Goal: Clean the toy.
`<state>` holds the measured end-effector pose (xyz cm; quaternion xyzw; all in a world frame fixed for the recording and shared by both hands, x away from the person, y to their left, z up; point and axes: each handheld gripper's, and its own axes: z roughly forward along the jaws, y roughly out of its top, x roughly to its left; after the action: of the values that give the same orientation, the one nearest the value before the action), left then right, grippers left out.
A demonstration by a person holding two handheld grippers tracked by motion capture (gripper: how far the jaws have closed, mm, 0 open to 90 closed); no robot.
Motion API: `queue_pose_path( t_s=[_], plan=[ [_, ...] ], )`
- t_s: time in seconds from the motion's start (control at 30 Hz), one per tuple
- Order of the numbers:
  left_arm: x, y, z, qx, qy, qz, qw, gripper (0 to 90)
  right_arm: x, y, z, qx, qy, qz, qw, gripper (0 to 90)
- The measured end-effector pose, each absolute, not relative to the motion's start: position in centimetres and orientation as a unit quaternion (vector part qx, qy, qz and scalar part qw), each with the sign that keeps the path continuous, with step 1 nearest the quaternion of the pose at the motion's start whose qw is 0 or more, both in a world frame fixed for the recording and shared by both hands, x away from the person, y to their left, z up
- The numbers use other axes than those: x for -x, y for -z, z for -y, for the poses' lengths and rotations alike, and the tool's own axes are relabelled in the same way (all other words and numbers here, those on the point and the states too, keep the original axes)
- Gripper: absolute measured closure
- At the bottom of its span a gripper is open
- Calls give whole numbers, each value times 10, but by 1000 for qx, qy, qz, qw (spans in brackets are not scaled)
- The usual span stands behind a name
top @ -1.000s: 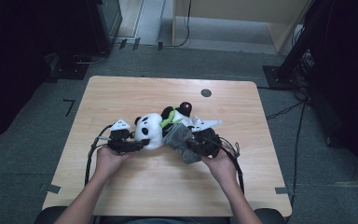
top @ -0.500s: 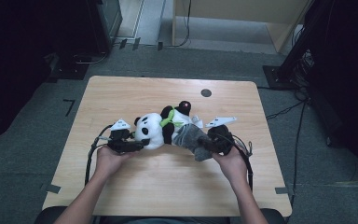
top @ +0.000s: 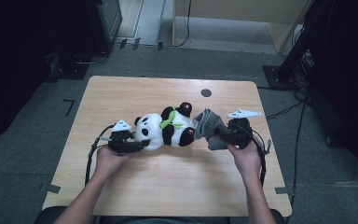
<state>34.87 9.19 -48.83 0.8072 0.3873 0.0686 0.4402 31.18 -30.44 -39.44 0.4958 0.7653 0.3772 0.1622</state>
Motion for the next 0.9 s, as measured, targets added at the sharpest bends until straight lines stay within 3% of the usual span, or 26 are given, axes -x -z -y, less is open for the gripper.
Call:
queue_pose_path(
  t_s=[0.3,0.9],
  plan=[
    [-348,488,-92,-807,-70,-387,441,396,-309,358,271,-445,-423,-773,159,793],
    [-349,489,-93,-803,-68,-390,445,390,-344,379,121,-357,-409,-832,112,793]
  ],
)
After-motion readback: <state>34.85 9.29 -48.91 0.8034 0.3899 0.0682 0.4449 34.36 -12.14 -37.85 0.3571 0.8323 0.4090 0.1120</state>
